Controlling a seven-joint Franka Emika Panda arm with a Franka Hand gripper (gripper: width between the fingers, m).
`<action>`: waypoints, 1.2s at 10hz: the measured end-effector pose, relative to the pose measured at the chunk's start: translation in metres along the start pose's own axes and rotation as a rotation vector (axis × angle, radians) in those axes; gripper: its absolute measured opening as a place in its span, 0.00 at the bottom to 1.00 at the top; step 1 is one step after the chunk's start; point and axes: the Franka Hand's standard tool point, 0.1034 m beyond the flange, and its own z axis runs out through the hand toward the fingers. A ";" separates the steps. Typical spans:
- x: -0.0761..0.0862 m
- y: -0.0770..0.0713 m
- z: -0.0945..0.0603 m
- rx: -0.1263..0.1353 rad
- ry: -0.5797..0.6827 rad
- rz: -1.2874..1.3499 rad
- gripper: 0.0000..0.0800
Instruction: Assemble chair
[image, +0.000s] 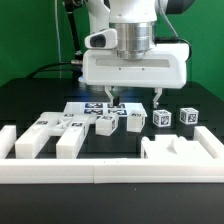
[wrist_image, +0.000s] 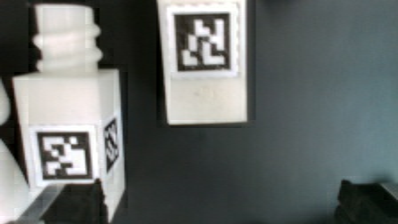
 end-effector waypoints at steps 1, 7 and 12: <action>-0.004 0.003 -0.001 -0.013 -0.125 -0.013 0.81; -0.005 0.001 -0.003 -0.017 -0.502 -0.135 0.81; 0.001 0.000 0.007 -0.035 -0.753 -0.131 0.81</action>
Offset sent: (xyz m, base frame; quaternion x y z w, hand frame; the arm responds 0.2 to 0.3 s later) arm -0.0018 0.0152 0.0016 0.0275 -0.1243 -0.0695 0.9894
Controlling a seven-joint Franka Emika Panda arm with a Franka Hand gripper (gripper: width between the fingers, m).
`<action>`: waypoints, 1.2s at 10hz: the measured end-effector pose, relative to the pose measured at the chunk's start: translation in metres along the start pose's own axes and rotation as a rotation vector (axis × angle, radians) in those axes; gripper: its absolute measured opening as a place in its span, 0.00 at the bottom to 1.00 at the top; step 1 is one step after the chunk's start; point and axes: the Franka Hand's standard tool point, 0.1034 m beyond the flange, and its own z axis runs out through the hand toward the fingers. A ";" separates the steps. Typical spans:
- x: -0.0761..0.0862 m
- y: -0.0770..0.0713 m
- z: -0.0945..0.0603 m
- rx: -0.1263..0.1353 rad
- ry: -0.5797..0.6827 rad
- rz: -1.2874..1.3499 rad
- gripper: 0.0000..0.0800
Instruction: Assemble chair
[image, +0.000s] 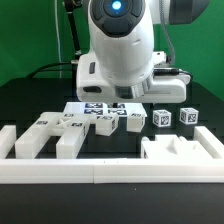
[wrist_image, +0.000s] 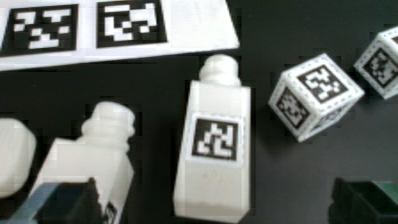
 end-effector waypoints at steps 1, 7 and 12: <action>0.001 0.000 0.003 -0.001 -0.006 0.000 0.81; 0.009 -0.004 0.011 -0.011 0.008 -0.003 0.81; 0.015 -0.004 0.021 -0.015 0.018 -0.002 0.81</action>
Offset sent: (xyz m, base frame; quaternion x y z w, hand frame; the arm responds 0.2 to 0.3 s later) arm 0.0005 -0.0003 -0.0078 0.0035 0.0047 0.0111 0.9999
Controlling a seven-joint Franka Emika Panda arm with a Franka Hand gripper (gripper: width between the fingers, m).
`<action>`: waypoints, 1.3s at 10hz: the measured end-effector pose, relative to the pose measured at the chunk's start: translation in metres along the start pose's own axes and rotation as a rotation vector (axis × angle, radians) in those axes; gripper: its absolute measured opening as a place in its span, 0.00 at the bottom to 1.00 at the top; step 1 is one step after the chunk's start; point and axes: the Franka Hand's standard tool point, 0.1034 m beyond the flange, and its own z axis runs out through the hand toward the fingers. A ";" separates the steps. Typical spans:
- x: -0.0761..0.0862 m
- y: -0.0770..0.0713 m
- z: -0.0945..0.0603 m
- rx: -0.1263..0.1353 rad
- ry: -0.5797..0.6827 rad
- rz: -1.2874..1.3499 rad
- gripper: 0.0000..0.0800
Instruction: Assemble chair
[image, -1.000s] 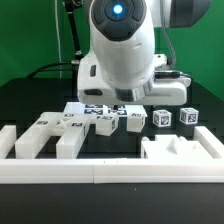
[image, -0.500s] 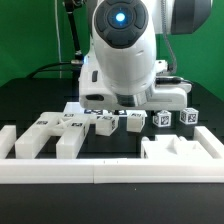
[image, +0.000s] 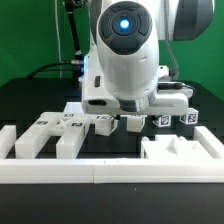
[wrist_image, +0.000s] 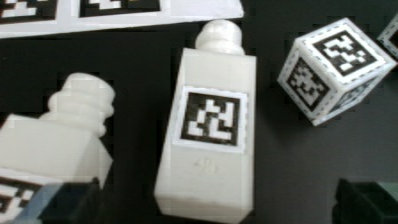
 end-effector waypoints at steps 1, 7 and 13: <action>0.000 -0.003 0.002 -0.004 0.003 -0.004 0.81; -0.002 0.001 0.020 -0.009 -0.024 0.010 0.81; -0.005 0.001 0.030 -0.014 -0.039 0.025 0.67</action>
Offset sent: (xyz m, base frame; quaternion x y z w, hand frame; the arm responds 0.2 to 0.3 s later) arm -0.0097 -0.0027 -0.0078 0.0031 -0.0069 0.0215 0.9997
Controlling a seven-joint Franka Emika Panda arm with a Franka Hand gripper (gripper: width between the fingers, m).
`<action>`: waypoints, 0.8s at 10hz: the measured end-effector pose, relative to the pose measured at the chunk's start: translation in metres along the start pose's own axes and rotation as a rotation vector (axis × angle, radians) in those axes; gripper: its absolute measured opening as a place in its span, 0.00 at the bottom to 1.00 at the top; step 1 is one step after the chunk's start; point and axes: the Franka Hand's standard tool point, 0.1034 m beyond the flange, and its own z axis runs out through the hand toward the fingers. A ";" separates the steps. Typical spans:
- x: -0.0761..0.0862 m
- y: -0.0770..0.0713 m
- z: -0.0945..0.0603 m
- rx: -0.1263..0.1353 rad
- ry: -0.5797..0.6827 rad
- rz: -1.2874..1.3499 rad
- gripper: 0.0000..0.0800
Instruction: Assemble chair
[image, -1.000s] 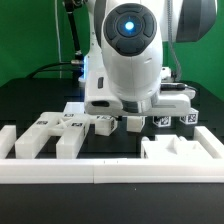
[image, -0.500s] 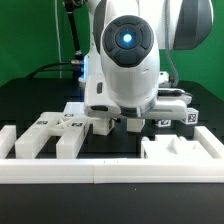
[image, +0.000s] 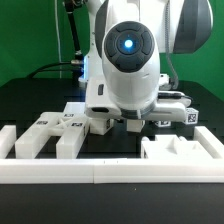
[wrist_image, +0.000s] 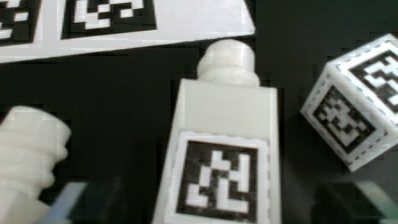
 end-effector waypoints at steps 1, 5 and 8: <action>0.000 0.000 0.000 0.000 0.000 0.000 0.48; 0.001 0.002 -0.006 0.002 0.010 -0.010 0.36; 0.001 -0.001 -0.033 0.009 0.030 -0.071 0.36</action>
Offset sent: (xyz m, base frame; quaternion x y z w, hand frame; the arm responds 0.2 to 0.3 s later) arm 0.0063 -0.0064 0.0049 -0.0089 0.0041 -0.0167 0.9998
